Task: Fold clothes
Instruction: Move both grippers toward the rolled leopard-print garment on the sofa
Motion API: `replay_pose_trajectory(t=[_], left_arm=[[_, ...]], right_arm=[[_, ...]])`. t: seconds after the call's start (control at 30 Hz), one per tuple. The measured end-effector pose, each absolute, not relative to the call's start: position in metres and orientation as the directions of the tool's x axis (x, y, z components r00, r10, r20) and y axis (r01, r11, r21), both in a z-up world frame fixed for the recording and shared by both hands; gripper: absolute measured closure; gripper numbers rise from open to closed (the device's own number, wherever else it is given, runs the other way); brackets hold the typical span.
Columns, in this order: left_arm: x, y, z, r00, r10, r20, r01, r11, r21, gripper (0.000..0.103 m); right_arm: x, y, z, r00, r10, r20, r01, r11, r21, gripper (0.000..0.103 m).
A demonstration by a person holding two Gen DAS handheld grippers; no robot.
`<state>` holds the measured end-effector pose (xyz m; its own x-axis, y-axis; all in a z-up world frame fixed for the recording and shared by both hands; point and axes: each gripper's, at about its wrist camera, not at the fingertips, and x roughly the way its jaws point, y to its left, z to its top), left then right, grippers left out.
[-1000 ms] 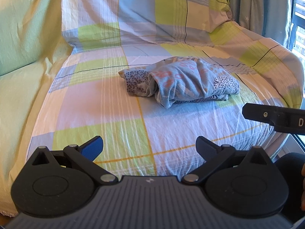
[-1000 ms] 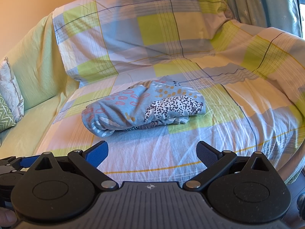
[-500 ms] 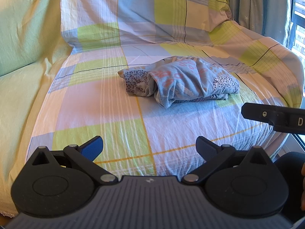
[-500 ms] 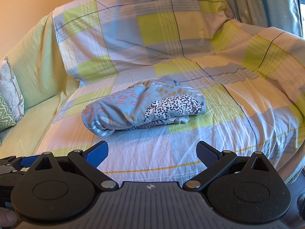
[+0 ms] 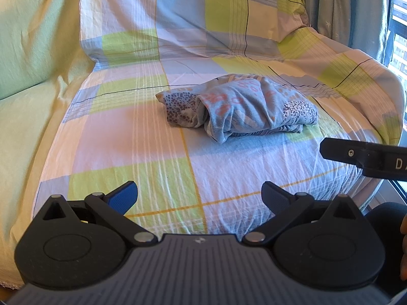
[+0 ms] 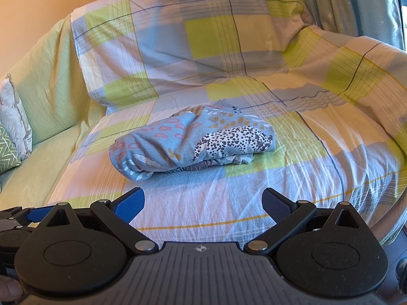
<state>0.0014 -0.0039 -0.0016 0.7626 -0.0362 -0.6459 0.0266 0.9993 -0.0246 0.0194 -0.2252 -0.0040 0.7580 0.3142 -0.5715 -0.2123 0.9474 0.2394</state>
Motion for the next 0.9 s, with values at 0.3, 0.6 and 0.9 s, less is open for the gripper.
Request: replay_pose_trajectory(t=[0.3, 0.6, 0.9], left_arm=[[0.0016, -0.0043, -0.0020, 0.761, -0.038, -0.647, 0.029, 0.999, -0.024, 0.001], [0.0003, -0.0041, -0.0017, 0.762, -0.039, -0.647, 0.029, 0.999, -0.025, 0.001], [-0.0006, -0.0045, -0.0016, 0.762, -0.040, -0.646, 0.029, 0.999, -0.027, 0.001]], right_arm=[[0.0188, -0.2241, -0.0047, 0.757, 0.315, -0.572, -0.216, 0.947, 0.236, 0.002], [0.0194, -0.2242, -0.0040, 0.757, 0.314, -0.573, -0.214, 0.948, 0.236, 0.002], [0.0193, -0.2249, -0.0044, 0.758, 0.314, -0.572, -0.215, 0.948, 0.235, 0.002]])
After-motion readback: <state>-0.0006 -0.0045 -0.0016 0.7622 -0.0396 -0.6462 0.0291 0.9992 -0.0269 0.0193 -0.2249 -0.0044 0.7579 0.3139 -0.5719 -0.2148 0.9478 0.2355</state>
